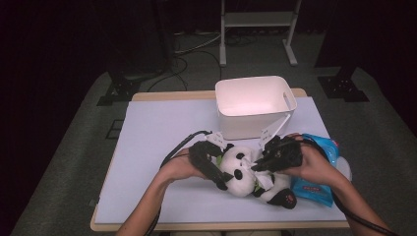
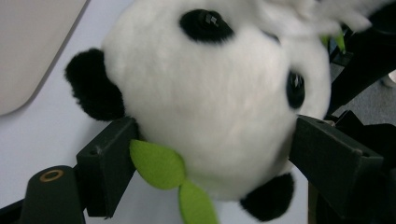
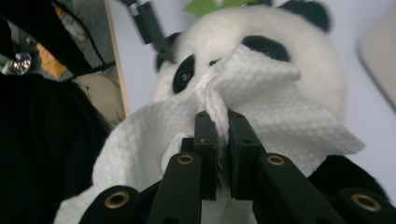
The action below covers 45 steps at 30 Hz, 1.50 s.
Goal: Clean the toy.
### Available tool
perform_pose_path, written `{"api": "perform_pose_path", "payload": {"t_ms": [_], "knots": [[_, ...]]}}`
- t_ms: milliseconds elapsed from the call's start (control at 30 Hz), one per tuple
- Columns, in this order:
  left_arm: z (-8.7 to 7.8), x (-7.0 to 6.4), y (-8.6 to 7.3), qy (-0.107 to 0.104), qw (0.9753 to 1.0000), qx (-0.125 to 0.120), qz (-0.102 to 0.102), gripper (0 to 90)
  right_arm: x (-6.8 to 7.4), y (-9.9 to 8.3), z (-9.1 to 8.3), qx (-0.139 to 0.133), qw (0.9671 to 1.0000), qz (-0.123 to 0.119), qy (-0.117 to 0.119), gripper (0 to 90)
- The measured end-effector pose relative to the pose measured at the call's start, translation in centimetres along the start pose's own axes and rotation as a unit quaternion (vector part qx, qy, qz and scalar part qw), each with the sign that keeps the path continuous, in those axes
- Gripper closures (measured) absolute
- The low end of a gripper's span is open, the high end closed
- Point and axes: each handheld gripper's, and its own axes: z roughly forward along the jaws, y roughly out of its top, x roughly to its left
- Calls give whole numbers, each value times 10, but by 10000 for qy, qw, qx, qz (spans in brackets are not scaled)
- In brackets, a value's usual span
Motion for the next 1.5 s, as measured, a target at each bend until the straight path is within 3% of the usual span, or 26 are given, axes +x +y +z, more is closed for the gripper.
{"api": "perform_pose_path", "payload": {"t_ms": [233, 533, 700, 933, 1100, 1333, 1500], "knots": [[1, 0, -4, 111, 9998, -134, 12, 207, 13, 9, 7, 96, 9995, -276, -145, 830], [-5, -14, -4, 167, 9992, -341, 151, 217, 12, 30, -1, -234, 9987, -362, -263, 828], [-6, -18, -8, 203, 9992, -291, 189, 217, 10, 37, 3, -162, 9989, -345, -283, 823], [-4, -18, -18, 170, 9994, -293, 100, 217, 2, 17, 1, -83, 9994, -103, -331, 824], [-1, -17, -26, 140, 9996, -229, -9, 216, 3, 0, 9, 152, 9993, 10, -345, 824], [-2, -15, -36, 37, 9998, -197, -75, 217, 10, -3, 19, 294, 9990, -62, -329, 825], [-5, -10, -40, -50, 9996, -223, -158, 207, 14, -7, 21, 239, 9991, -109, -336, 828]]}}
